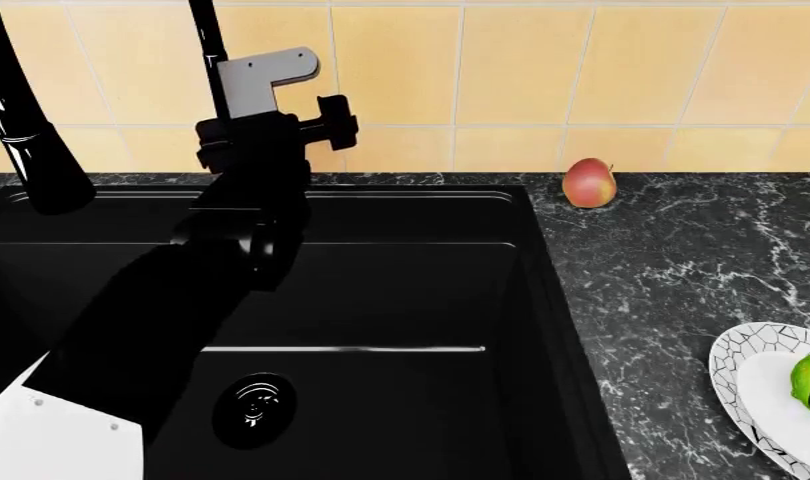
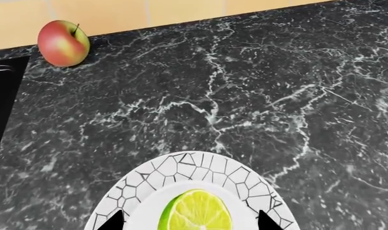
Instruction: Pick the lime from the counter and place it in the sink. Then turn on the sink faucet.
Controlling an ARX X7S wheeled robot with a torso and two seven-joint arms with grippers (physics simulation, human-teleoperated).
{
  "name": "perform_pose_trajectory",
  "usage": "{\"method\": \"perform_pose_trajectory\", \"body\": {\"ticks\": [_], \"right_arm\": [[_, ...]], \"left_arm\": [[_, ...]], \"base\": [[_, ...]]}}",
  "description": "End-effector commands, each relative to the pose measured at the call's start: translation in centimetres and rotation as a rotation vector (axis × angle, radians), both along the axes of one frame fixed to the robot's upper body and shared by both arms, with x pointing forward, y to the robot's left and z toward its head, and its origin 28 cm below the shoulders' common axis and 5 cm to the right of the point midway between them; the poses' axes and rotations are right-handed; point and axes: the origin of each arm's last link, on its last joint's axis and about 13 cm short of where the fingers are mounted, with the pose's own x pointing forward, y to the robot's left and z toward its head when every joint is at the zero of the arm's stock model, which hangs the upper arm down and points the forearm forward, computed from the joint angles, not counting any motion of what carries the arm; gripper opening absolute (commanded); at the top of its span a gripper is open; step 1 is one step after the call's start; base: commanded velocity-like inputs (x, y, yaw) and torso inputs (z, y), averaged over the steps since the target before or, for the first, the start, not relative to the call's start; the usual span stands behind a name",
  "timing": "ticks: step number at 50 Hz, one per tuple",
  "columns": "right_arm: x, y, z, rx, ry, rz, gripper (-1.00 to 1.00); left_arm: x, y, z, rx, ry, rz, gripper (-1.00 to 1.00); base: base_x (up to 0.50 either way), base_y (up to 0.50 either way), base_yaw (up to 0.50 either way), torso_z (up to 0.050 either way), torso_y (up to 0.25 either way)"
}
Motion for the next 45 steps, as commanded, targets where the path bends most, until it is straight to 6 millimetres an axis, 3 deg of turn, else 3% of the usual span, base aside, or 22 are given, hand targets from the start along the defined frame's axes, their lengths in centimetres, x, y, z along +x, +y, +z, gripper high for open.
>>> {"method": "perform_pose_trajectory", "body": {"ticks": [1,45], "right_arm": [[0.0,-0.4,-0.9,0.017,0.004,-0.015,1.0],[1.4,-0.5,-3.5,0.024,0.065,0.001,1.0]], "left_arm": [[0.0,0.0,0.0,0.002,-0.001,0.0,1.0],[0.0,0.2,-0.4,0.008,0.007,0.004,1.0]], "base": [[0.0,0.0,0.0,0.0,0.0],[0.0,0.0,0.0,0.0,0.0]]}}
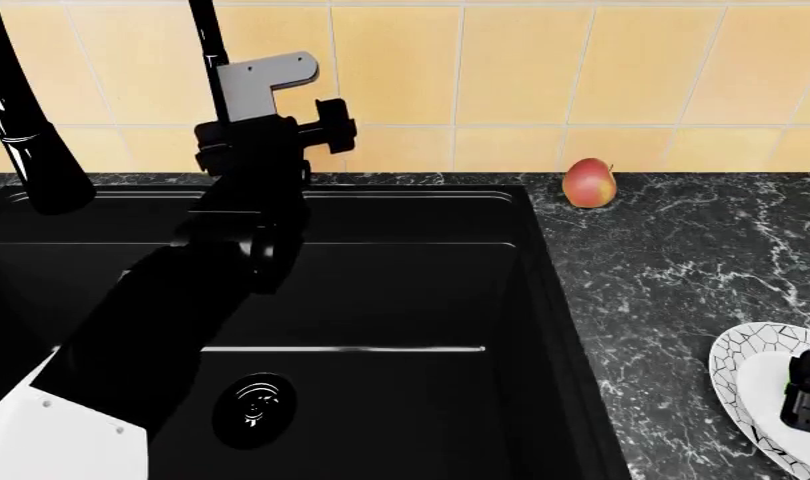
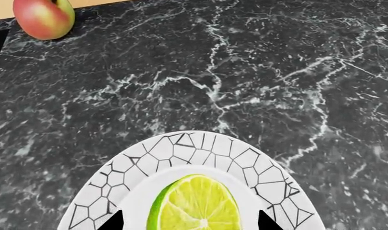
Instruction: Pick the lime from the counter and place it in the sink. Then turn on the sink faucet.
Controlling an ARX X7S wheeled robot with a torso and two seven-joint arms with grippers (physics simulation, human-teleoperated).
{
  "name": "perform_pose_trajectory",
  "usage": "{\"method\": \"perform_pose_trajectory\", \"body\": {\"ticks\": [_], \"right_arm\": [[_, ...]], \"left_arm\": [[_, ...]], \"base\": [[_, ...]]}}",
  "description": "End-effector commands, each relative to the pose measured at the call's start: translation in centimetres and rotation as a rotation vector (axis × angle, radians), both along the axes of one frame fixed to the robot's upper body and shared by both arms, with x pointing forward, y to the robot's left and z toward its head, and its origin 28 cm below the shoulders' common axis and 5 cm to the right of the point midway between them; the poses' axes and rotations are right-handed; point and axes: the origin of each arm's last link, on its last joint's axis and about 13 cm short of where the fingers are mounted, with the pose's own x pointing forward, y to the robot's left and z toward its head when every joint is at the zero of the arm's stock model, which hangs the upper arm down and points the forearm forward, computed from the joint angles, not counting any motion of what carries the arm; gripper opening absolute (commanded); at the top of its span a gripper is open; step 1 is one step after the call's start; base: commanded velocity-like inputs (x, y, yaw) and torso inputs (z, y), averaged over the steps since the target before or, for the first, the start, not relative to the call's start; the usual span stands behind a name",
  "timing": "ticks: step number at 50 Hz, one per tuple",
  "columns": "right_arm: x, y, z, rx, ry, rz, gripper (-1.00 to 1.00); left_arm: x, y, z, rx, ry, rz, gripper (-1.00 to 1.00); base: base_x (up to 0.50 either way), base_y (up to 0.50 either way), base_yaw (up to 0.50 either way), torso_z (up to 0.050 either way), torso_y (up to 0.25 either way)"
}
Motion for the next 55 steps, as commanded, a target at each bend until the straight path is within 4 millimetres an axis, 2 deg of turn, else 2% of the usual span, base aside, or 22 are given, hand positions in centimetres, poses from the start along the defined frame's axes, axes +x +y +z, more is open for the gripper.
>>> {"method": "perform_pose_trajectory", "body": {"ticks": [1,55], "right_arm": [[0.3,0.0,-0.7,0.0,0.015,0.001,1.0],[1.1,-0.1,-2.1,0.0,0.055,0.005,1.0]], "left_arm": [[0.0,0.0,-0.1,0.0,0.002,0.0,1.0],[0.0,0.2,-0.4,0.002,0.011,0.003,1.0]], "base": [[0.0,0.0,0.0,0.0,0.0],[0.0,0.0,0.0,0.0,0.0]]}}
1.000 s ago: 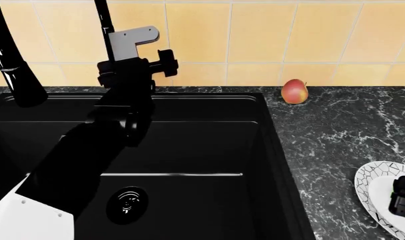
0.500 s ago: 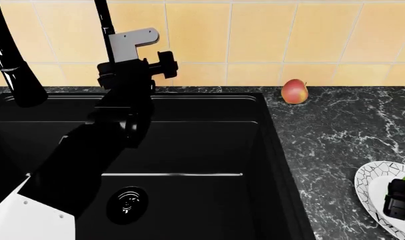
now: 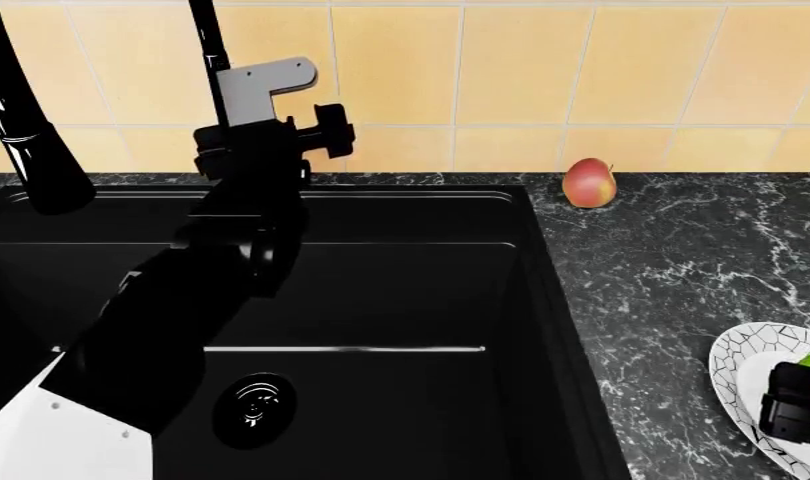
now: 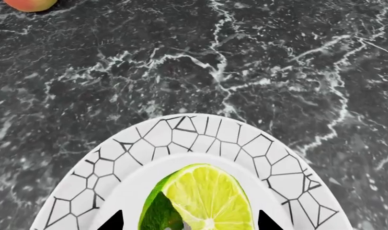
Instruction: Pick the lime from the counter and place it in the sink. Then turn on the sink faucet.
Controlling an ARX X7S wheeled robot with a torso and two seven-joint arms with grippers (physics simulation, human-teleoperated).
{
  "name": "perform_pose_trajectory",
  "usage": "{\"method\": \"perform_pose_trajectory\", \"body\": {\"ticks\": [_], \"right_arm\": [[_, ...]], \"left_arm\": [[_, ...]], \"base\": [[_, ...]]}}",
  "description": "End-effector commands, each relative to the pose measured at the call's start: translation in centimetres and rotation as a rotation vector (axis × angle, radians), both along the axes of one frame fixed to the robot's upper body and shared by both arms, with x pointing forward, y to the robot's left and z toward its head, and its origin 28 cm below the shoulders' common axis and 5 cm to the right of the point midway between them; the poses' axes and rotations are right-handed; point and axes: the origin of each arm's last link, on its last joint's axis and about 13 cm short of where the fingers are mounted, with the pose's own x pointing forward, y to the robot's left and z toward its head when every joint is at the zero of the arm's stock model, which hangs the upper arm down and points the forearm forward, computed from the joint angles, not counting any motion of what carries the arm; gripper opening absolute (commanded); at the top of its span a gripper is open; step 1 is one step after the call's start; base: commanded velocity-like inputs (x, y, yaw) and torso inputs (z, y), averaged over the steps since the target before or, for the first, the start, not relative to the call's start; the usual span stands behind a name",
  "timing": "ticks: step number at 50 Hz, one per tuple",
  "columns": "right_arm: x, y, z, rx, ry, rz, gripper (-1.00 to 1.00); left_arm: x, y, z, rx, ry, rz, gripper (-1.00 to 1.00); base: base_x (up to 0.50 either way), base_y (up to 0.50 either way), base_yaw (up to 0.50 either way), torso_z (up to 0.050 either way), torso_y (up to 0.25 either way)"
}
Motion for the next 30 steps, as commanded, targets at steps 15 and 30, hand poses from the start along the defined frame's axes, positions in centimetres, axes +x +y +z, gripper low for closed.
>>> {"method": "perform_pose_trajectory", "body": {"ticks": [15,30], "right_arm": [[0.1,-0.1,-0.1,-0.024,0.003,-0.009,-1.0],[0.4,1.0,4.9,-0.102,-0.131,0.06,-1.0]], "left_arm": [[0.0,0.0,0.1,-0.002,0.0,-0.001,1.0],[0.1,0.1,0.3,-0.007,-0.002,0.0,1.0]], "base": [[0.0,0.0,0.0,0.0,0.0],[0.0,0.0,0.0,0.0,0.0]]}}
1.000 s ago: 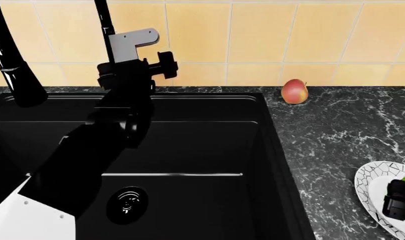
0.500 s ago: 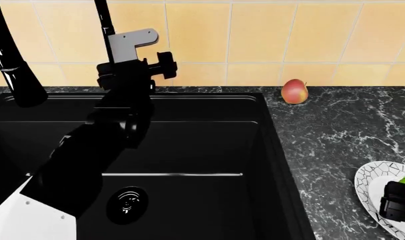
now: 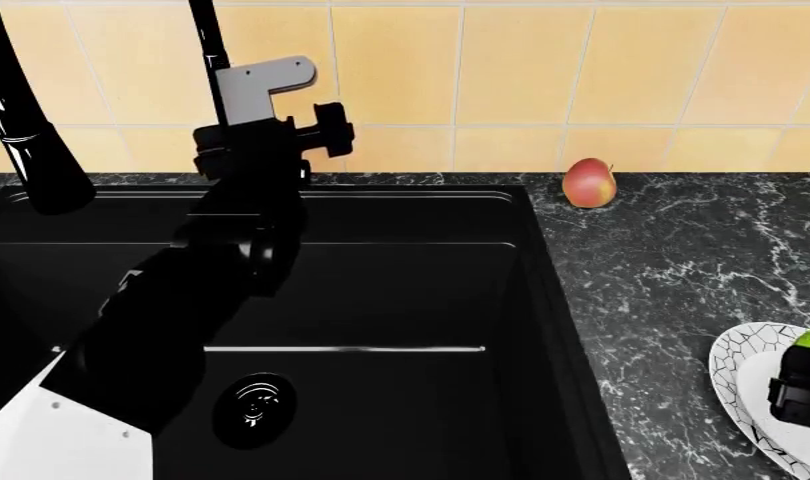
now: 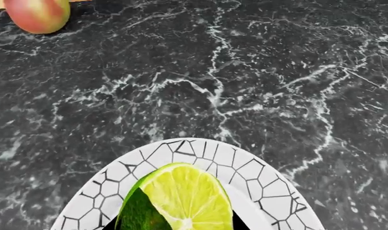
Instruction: Pick the lime from the counter and place it in the sink. Then turn on the sink faucet.
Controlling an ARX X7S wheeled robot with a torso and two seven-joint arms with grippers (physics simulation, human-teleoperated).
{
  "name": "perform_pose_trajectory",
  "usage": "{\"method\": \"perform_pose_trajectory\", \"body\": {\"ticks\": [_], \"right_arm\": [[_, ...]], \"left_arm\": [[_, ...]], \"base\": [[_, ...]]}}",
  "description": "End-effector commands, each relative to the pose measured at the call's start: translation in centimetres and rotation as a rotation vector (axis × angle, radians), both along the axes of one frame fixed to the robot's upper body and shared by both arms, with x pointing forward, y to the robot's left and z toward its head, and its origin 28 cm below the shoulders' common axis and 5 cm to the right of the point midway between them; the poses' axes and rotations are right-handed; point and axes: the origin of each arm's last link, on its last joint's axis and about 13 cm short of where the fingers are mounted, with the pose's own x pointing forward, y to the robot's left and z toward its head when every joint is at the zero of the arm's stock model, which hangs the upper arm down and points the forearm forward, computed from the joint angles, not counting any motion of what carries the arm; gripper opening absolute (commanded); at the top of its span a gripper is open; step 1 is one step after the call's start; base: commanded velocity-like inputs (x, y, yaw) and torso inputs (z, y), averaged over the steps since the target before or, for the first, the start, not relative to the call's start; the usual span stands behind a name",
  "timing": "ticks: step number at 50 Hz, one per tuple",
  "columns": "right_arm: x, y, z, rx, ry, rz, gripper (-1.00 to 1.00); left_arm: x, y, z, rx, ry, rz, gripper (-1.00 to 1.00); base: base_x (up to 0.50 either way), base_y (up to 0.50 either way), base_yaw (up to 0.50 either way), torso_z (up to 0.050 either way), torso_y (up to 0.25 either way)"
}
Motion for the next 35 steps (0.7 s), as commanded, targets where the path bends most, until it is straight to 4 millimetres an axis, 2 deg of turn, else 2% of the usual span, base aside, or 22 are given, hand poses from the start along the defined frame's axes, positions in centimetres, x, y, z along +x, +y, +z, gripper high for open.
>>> {"method": "perform_pose_trajectory", "body": {"ticks": [1,8,17,28,35], "right_arm": [[0.2,1.1,4.3,-0.067,-0.107,0.072,-1.0],[1.2,3.1,7.1,-0.111,-0.151,0.176,-1.0],[4.8,6.6,8.8,-0.115,-0.201,0.341,-1.0],[8.9,10.5,9.7,-0.114,-0.263,0.501,-1.0],[11.5,13.1,8.6,-0.09,-0.25,0.619,-1.0]], "left_arm": [[0.0,0.0,0.2,-0.004,-0.002,0.0,1.0],[0.1,0.0,0.4,-0.007,-0.007,0.001,1.0],[0.1,-0.1,0.7,-0.002,-0.013,0.0,1.0],[0.1,-0.1,0.8,0.0,-0.016,-0.003,1.0],[0.1,0.1,0.8,0.003,-0.017,0.006,1.0]], "base": [[0.0,0.0,0.0,0.0,0.0],[0.0,0.0,0.0,0.0,0.0],[0.0,0.0,0.0,0.0,0.0],[0.0,0.0,0.0,0.0,0.0],[0.0,0.0,0.0,0.0,0.0]]}}
